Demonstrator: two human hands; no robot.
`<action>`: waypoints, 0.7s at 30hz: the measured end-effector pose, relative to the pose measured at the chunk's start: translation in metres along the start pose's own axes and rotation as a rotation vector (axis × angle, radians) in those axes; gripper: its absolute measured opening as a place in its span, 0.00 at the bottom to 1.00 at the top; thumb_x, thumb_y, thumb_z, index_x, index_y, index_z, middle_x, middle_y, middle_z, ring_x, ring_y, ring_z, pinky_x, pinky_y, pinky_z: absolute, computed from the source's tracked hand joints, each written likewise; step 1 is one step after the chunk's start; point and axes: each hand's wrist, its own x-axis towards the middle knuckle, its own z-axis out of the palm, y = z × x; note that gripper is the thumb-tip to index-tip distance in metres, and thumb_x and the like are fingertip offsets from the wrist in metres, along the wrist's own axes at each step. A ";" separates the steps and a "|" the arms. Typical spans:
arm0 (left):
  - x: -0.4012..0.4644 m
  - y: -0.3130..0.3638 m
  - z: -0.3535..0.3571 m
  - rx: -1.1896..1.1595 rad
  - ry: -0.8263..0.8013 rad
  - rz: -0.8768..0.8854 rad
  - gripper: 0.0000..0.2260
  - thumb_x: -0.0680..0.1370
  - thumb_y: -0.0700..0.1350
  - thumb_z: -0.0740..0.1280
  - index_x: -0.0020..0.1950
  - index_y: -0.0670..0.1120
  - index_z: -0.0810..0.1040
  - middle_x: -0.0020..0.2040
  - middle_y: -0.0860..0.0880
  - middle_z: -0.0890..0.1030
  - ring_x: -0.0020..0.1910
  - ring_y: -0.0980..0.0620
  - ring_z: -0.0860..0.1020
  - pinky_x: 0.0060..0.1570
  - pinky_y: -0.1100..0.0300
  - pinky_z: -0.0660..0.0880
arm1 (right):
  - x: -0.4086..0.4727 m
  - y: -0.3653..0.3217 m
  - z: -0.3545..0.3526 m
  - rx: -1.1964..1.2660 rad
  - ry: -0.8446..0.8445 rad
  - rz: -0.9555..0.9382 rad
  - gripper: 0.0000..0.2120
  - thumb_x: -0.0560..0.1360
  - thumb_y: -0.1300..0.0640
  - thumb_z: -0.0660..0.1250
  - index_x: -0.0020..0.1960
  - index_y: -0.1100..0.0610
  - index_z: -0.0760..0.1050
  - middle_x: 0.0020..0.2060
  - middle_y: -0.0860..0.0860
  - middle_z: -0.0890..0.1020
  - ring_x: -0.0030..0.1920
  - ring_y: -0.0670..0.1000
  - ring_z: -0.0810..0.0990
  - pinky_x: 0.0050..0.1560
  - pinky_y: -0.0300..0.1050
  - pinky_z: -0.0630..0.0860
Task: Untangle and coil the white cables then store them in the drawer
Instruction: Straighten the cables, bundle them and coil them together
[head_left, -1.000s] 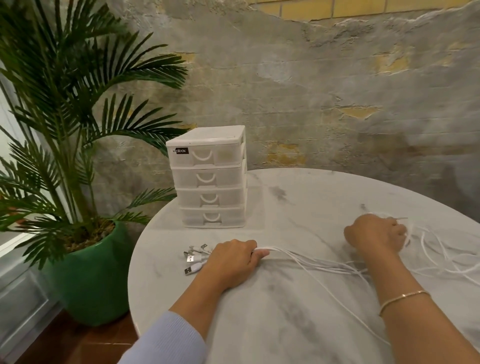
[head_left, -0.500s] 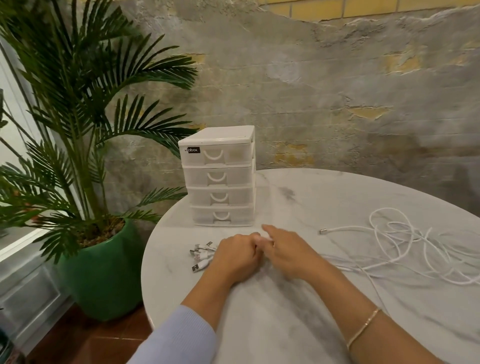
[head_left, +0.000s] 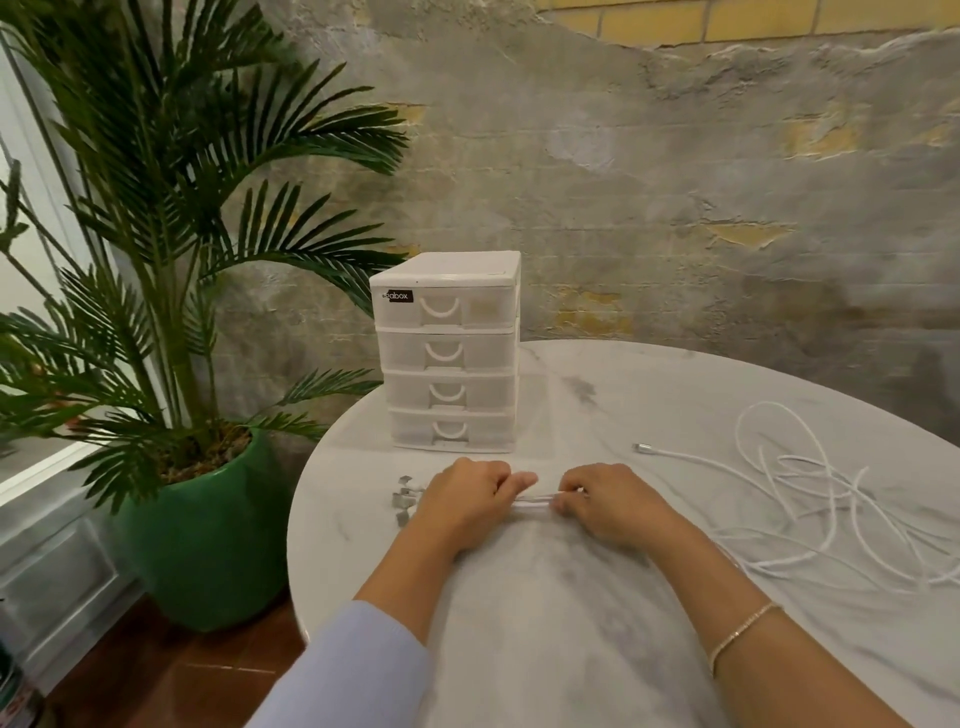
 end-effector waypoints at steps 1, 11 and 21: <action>0.000 0.002 0.001 -0.019 -0.007 0.010 0.22 0.79 0.59 0.58 0.29 0.49 0.64 0.31 0.50 0.70 0.37 0.47 0.71 0.37 0.57 0.65 | 0.001 0.001 0.002 -0.018 0.040 0.024 0.10 0.77 0.47 0.61 0.48 0.51 0.78 0.48 0.48 0.78 0.50 0.51 0.75 0.48 0.45 0.70; 0.012 -0.011 0.002 0.218 0.027 -0.102 0.23 0.79 0.62 0.52 0.54 0.48 0.79 0.55 0.45 0.80 0.57 0.44 0.75 0.53 0.54 0.69 | -0.009 -0.010 -0.008 0.058 -0.267 -0.130 0.15 0.79 0.46 0.59 0.36 0.48 0.76 0.34 0.44 0.74 0.35 0.44 0.70 0.37 0.36 0.65; 0.010 -0.013 0.002 0.095 -0.014 -0.067 0.21 0.80 0.61 0.53 0.51 0.46 0.76 0.52 0.45 0.79 0.54 0.43 0.74 0.48 0.54 0.67 | -0.011 0.005 -0.013 0.103 -0.063 -0.110 0.13 0.79 0.60 0.56 0.39 0.51 0.73 0.31 0.43 0.73 0.32 0.43 0.69 0.34 0.34 0.65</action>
